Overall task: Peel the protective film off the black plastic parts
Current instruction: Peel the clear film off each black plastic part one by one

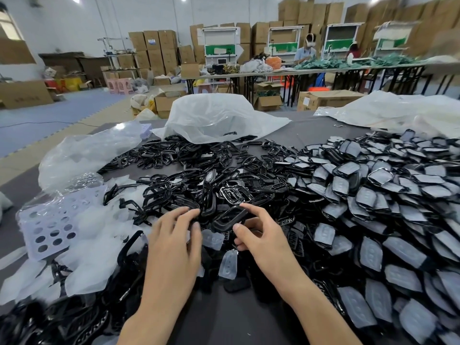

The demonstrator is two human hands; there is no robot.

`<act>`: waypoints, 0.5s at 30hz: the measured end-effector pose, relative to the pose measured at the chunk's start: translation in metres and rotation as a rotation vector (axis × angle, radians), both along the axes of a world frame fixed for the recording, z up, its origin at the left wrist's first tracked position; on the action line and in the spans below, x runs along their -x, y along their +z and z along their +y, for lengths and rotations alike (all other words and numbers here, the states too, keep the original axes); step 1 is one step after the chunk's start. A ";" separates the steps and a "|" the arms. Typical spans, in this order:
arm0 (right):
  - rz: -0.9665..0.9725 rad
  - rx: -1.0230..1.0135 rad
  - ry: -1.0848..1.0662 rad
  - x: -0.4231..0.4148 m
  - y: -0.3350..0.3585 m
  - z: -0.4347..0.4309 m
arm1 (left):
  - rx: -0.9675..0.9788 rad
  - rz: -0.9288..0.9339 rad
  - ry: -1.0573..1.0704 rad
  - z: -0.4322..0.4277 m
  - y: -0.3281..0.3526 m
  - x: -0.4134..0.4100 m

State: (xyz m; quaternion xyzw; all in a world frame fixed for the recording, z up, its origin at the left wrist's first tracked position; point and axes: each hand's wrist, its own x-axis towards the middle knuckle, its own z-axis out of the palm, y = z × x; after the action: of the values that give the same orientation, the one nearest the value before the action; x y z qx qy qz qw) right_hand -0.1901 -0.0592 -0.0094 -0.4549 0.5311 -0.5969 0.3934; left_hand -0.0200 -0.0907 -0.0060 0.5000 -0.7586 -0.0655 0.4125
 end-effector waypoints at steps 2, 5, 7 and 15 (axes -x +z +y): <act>-0.013 -0.003 0.029 -0.001 0.000 0.001 | -0.040 0.016 -0.138 0.003 0.001 0.005; -0.037 -0.014 0.067 -0.004 -0.001 0.000 | -0.057 -0.030 -0.225 0.005 -0.002 0.010; -0.069 -0.024 0.085 -0.005 -0.002 0.000 | -0.036 -0.088 -0.217 0.006 -0.005 0.010; -0.114 -0.028 0.041 -0.001 0.001 -0.001 | -0.087 -0.039 -0.233 0.007 0.000 0.010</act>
State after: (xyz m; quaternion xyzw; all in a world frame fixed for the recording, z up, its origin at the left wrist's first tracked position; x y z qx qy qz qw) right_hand -0.1890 -0.0600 -0.0087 -0.4252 0.5067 -0.6062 0.4415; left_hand -0.0298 -0.0833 -0.0064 0.4270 -0.8160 -0.1360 0.3652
